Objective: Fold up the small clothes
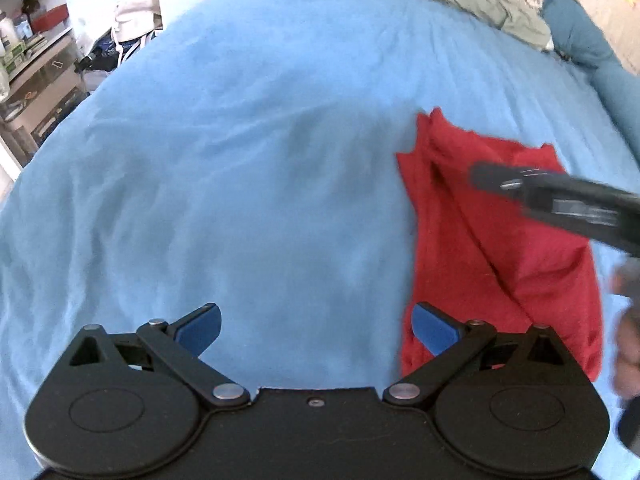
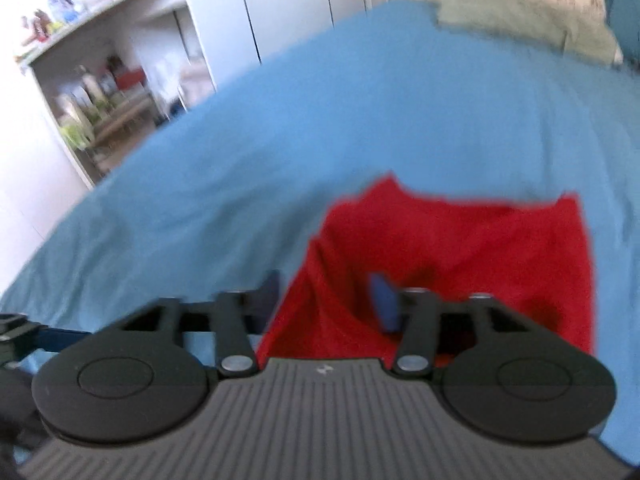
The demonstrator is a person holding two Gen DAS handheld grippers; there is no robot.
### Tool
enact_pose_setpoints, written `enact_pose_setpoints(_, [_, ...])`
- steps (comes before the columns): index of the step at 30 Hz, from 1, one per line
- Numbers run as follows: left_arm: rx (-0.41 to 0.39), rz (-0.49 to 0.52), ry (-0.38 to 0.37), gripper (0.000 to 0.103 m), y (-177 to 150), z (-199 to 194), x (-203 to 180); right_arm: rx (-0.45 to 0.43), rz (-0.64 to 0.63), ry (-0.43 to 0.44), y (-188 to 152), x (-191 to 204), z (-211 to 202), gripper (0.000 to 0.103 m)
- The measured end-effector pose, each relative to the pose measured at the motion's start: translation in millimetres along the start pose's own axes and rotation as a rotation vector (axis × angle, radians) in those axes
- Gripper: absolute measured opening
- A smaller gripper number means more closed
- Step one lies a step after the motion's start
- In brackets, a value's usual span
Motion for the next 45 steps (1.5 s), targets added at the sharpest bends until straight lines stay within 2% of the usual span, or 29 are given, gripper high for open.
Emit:
enact_pose_setpoints(1, [-0.006, 0.001, -0.010, 0.103, 2.1, -4.5, -0.3, -0.030, -0.007, -0.001, 5.4, -2.5, -17.8, 0.086])
enact_pose_setpoints(3, [-0.020, 0.014, -0.022, 0.103, 7.5, -12.4, -4.4, -0.066, -0.009, -0.026, 6.6, -11.3, -49.7, 0.099])
enact_pose_setpoints(6, [-0.020, 0.036, -0.044, 0.103, 8.1, -17.8, -11.5, -0.047, -0.025, -0.064, -15.3, -28.9, -79.3, 0.099])
enact_pose_setpoints(8, [-0.020, 0.049, -0.051, 0.103, 8.7, -17.7, -16.6, 0.000, -0.034, -0.095, -34.6, -40.0, -78.2, 0.099])
enact_pose_setpoints(11, [-0.023, 0.065, -0.048, 0.103, 7.4, -15.9, -22.2, 0.040, 0.020, -0.088, -54.2, -56.6, -61.5, 0.093])
enact_pose_setpoints(12, [-0.024, 0.066, -0.049, 0.103, 7.5, -15.0, -21.9, 0.043, 0.033, -0.093, -57.5, -62.9, -54.4, 0.086])
enact_pose_setpoints(16, [-0.024, 0.065, -0.047, 0.103, 6.3, -11.5, -21.6, 0.046, 0.085, -0.112, -56.5, -80.9, -24.6, 0.077])
enact_pose_setpoints(17, [-0.025, 0.064, -0.046, 0.103, 6.3, -11.4, -21.4, 0.047, 0.112, -0.095, -56.2, -86.6, -20.8, 0.074])
enact_pose_setpoints(18, [-0.025, 0.063, -0.044, 0.103, 6.2, -12.0, -21.2, 0.051, 0.135, -0.079, -55.6, -89.5, -19.0, 0.064])
enact_pose_setpoints(19, [-0.026, 0.061, -0.041, 0.103, 6.2, -13.2, -20.9, 0.055, 0.149, -0.056, -53.3, -90.0, -16.7, 0.052])
enact_pose_setpoints(20, [-0.028, 0.058, -0.038, 0.103, 6.9, -15.1, -20.0, 0.058, 0.154, -0.021, -50.1, -87.3, -17.0, 0.029])
enact_pose_setpoints(21, [-0.033, 0.053, -0.035, 0.103, 7.9, -17.5, -18.8, 0.050, 0.149, 0.010, -46.5, -82.5, -21.5, 0.025])
enact_pose_setpoints(23, [-0.046, 0.041, -0.029, 0.103, 10.6, -23.0, -15.7, 0.013, 0.100, 0.086, -40.8, -63.6, -38.9, 0.024])
enact_pose_setpoints(25, [-0.060, 0.033, -0.019, 0.103, 13.5, -28.6, -11.1, 0.020, 0.048, 0.169, -40.9, -38.4, -47.6, 0.023])
enact_pose_setpoints(29, [-0.081, 0.037, 0.015, 0.103, 15.7, -34.6, -3.7, 0.149, -0.036, 0.345, -67.3, 7.6, -38.5, 0.023])
enact_pose_setpoints(30, [-0.083, 0.038, 0.023, 0.103, 15.1, -35.0, -1.7, 0.189, -0.052, 0.360, -76.9, 14.2, -32.3, 0.027])
enact_pose_setpoints(32, [-0.081, 0.039, 0.028, 0.103, 13.7, -34.8, 0.1, 0.246, -0.051, 0.370, -96.2, 20.3, -21.8, 0.029])
enact_pose_setpoints(34, [-0.073, 0.044, 0.021, 0.103, 11.7, -33.5, -2.2, 0.287, -0.004, 0.382, -107.4, 16.9, -19.7, 0.037])
enact_pose_setpoints(35, [-0.070, 0.050, 0.015, 0.103, 10.3, -32.7, -4.7, 0.275, 0.020, 0.381, -108.1, 12.3, -25.8, 0.043])
enact_pose_setpoints(37, [-0.067, 0.060, -0.007, 0.103, 10.3, -30.8, -11.8, 0.217, 0.038, 0.349, -103.4, 0.2, -44.8, 0.062])
enact_pose_setpoints(39, [-0.059, 0.083, -0.035, 0.103, 10.6, -26.0, -23.6, 0.132, 0.024, 0.259, -94.0, -16.6, -66.6, 0.084])
enact_pose_setpoints(41, [-0.053, 0.130, -0.028, 0.103, 11.7, -18.0, -37.5, 0.059, 0.011, 0.094, -86.7, -38.6, -83.5, 0.098])
enact_pose_setpoints(42, [-0.057, 0.147, -0.012, 0.103, 11.9, -12.3, -43.9, 0.040, 0.011, 0.005, -85.5, -51.1, -87.0, 0.101])
enact_pose_setpoints(43, [-0.062, 0.156, -0.004, 0.103, 11.8, -6.0, -49.0, 0.048, 0.015, -0.044, -86.4, -62.5, -86.1, 0.101])
enact_pose_setpoints(45, [-0.058, 0.159, -0.003, 0.103, 11.1, 9.3, -56.9, 0.102, 0.038, -0.102, -94.2, -81.7, -76.3, 0.101])
Point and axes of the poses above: each gripper's, at about its wrist camera, not at the fingertips, and z roughly the way its jaws point, x to its left, y to its top, the point moved 4 cm from there along z, roughly the way its jaws point, and after that the axes turned 1 degree about z, right-handed, at the moved point
